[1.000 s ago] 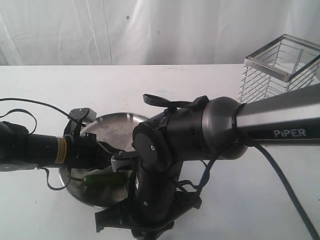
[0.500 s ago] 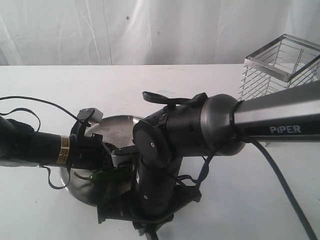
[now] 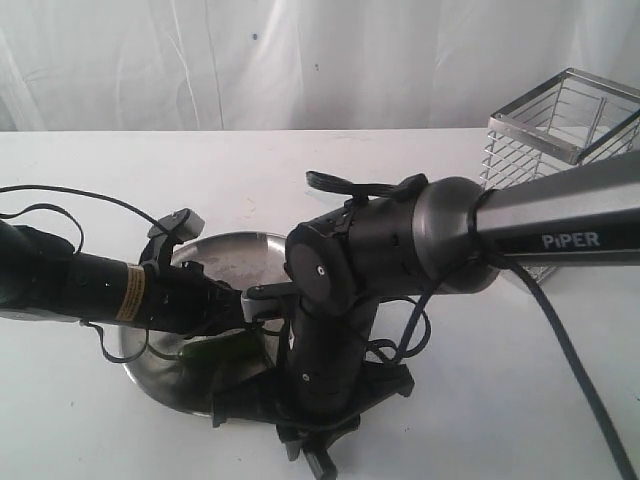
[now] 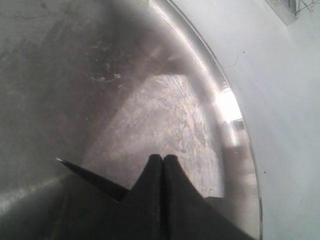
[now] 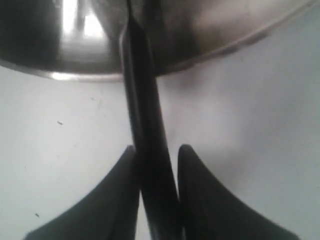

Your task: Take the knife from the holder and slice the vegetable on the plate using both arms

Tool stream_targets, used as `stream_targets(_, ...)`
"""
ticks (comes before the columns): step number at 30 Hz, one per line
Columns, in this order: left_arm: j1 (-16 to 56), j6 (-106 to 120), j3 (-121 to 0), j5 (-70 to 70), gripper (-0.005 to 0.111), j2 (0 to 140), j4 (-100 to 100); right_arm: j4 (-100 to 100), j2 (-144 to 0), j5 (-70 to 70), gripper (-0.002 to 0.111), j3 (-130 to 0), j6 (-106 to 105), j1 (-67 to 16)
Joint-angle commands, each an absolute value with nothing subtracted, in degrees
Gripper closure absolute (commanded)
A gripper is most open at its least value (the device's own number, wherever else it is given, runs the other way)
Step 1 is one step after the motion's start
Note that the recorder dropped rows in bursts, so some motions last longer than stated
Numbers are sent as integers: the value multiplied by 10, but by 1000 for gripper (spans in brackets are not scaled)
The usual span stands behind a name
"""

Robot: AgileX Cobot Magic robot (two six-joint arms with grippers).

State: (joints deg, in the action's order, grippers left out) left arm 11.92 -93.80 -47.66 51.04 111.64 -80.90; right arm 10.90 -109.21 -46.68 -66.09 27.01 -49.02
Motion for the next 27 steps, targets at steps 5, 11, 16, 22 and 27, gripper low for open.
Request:
stream_targets(5,118,-945,-461,376,107,1133,-886,103,-1092,-518,108,-663,270,-458)
stream_targets(11,118,-951,-465,428,107,1133,-882,51,-1092,-526,108,-663,272,-446)
stream_targets(16,118,-950,-490,502,107,1133,-879,39,-1092,-526,108,-663,272,-445)
stream_targets(22,115,-942,-527,572,107,1131,-879,45,-1092,-526,108,-663,271,-446)
stream_targets(27,115,-939,-531,576,107,1110,-874,45,-1092,-526,108,-663,270,-446)
